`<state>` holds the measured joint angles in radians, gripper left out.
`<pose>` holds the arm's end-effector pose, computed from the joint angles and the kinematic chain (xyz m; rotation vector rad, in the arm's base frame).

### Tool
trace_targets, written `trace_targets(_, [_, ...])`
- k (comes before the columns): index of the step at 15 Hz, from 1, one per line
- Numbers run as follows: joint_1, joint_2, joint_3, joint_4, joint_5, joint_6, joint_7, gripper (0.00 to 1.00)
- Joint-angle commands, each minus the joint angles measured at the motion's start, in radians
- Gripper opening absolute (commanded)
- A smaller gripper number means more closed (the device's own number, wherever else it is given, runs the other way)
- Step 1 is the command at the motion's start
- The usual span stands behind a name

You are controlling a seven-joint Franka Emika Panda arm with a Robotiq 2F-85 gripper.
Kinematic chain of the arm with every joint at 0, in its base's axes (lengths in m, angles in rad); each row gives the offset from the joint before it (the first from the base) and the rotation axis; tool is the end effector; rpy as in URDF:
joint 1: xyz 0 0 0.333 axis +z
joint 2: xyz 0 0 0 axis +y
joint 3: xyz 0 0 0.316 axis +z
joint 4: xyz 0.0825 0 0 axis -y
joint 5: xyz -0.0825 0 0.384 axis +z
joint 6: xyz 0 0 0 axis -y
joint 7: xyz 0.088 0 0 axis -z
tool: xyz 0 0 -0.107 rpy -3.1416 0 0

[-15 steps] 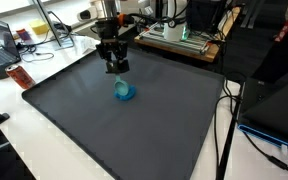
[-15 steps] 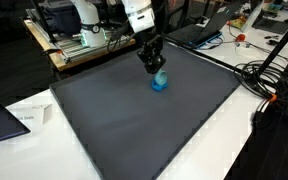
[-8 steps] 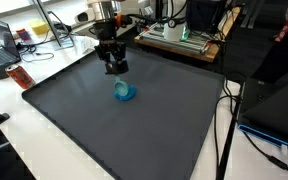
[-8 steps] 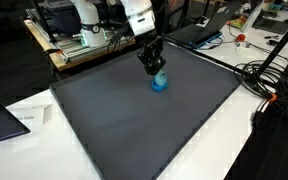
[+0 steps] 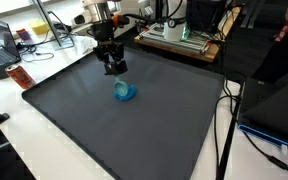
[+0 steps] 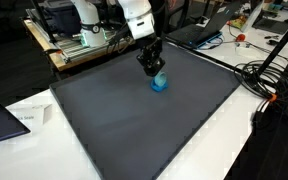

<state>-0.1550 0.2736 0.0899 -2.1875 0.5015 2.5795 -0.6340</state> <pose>0.5672 -0.0458 0.2716 -2.8608 -0.2181 -0.3077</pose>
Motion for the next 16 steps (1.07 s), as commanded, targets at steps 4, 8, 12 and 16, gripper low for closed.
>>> trace_targets(4, [-0.031, 0.099, -0.017, 0.001, -0.057, -0.055, -0.077, 0.22])
trace_targets(8, [-0.042, 0.107, -0.019, 0.008, -0.054, -0.078, -0.145, 0.22])
trace_targets(12, [-0.043, 0.120, -0.027, 0.012, -0.075, -0.086, -0.199, 0.22])
trace_targets(16, [-0.047, 0.131, -0.031, 0.014, -0.075, -0.098, -0.272, 0.22])
